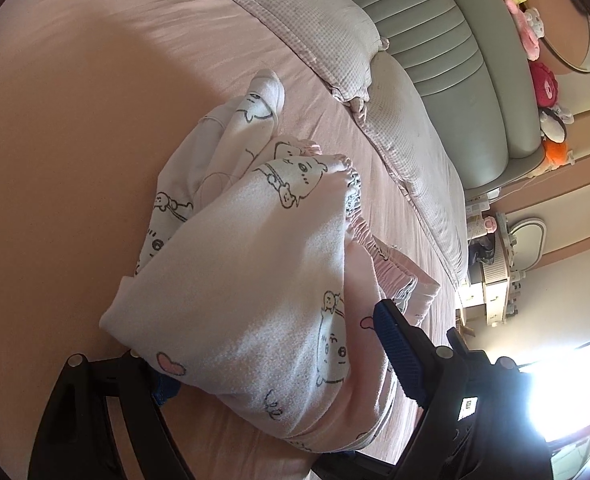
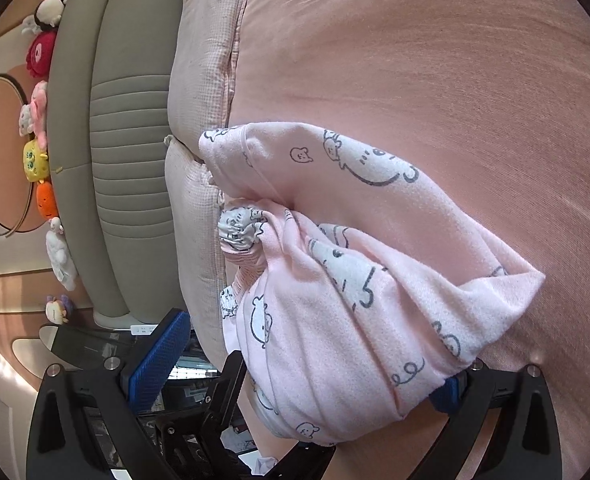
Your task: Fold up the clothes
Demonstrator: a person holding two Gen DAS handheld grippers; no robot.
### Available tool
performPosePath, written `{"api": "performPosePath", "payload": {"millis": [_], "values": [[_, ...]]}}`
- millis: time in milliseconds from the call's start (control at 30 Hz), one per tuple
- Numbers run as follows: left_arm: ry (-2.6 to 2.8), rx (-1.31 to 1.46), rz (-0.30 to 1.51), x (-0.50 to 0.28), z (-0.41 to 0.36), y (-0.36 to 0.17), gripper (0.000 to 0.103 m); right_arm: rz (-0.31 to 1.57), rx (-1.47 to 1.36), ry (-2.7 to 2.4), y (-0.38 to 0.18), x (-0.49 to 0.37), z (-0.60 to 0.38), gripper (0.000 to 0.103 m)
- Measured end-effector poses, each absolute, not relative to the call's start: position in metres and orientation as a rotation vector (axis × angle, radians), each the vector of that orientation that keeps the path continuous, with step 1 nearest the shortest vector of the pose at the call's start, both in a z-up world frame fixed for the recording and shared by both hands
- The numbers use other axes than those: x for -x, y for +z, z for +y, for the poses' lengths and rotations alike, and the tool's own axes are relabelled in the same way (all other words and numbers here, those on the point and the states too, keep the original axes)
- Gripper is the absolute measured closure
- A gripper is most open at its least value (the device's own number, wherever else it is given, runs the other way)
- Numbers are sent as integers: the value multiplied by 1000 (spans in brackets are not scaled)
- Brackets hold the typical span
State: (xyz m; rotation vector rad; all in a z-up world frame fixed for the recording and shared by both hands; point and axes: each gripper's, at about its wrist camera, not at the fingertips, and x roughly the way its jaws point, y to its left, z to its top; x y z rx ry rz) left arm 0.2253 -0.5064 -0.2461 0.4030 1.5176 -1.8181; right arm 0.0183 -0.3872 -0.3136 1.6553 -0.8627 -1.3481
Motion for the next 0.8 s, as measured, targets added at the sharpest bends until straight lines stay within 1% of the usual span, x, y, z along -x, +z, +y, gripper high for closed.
{"api": "performPosePath", "payload": {"millis": [233, 467, 600, 667, 800], "values": [[-1844, -390, 1530, -225, -509, -248, 19, -919, -1651, -1294, -318, -15, -392, 0], [-1848, -384, 1521, -220, -514, -248, 19, -802, -1653, -1368, -311, -18, -410, 0], [-1843, -382, 1503, -216, -517, -248, 18, -776, -1661, -1367, -310, -17, -418, 0], [-1832, -361, 1521, -215, -519, -248, 13, -786, -1676, -1351, -312, -14, -420, 0], [-1801, -295, 1610, -220, -528, -252, 13, -821, -1683, -1298, -314, -9, -426, 1]]}}
